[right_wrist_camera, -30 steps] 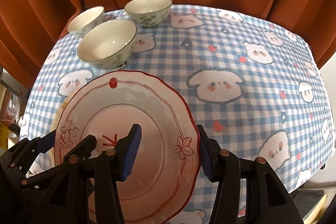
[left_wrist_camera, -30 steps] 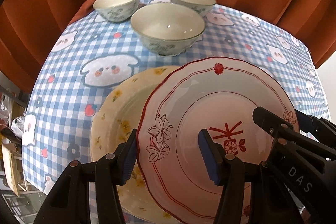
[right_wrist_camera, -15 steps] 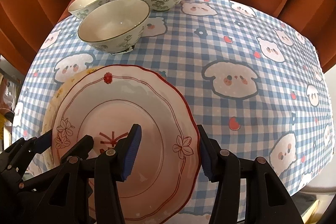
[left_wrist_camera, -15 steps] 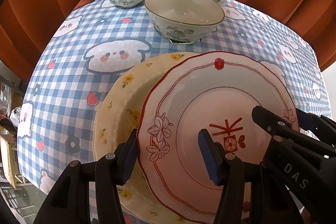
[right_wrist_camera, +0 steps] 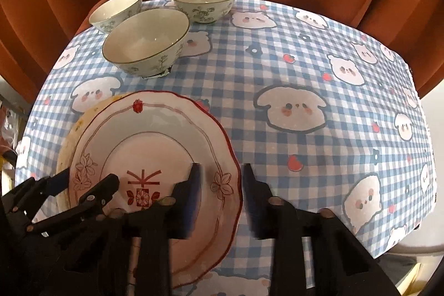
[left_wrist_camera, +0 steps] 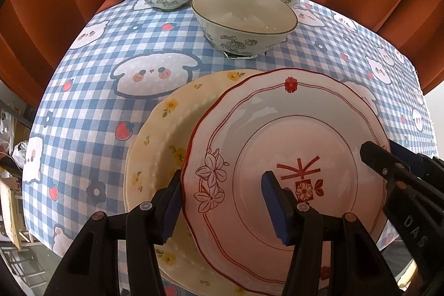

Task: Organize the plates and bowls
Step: 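Lower the red-patterned plate onto the yellow-floral stack with both tools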

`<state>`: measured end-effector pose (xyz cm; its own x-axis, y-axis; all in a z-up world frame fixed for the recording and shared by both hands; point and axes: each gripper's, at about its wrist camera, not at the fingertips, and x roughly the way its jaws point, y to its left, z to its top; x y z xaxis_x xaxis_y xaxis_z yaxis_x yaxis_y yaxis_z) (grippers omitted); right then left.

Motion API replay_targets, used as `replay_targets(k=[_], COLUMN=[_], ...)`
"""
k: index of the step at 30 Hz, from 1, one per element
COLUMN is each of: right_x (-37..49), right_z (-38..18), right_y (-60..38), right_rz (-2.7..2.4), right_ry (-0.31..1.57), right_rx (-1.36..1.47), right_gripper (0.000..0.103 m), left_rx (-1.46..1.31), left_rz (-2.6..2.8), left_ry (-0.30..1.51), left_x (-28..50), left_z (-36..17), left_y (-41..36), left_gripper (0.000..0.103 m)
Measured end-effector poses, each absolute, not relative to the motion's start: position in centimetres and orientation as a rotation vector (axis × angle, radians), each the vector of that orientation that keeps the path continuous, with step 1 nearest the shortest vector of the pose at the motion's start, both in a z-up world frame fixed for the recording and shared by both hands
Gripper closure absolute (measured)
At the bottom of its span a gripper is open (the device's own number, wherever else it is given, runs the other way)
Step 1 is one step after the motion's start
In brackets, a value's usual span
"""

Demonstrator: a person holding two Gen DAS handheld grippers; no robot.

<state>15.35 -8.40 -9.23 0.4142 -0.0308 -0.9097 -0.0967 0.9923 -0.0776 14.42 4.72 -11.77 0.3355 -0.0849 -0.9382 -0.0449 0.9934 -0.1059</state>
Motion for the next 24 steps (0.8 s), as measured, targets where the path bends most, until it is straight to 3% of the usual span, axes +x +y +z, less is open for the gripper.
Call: replay_targets(k=[24], right_x=[15.6], right_z=[-10.5], right_y=[-5.0], right_rz=[0.114], right_ry=[1.185], right_rx=[-0.117], right_gripper=[0.073], left_rx=[-0.047], left_rz=[0.087], left_ry=[1.22], left_x=[13.6], left_z=[-11.1], left_y=[7.3], left_gripper=[0.047])
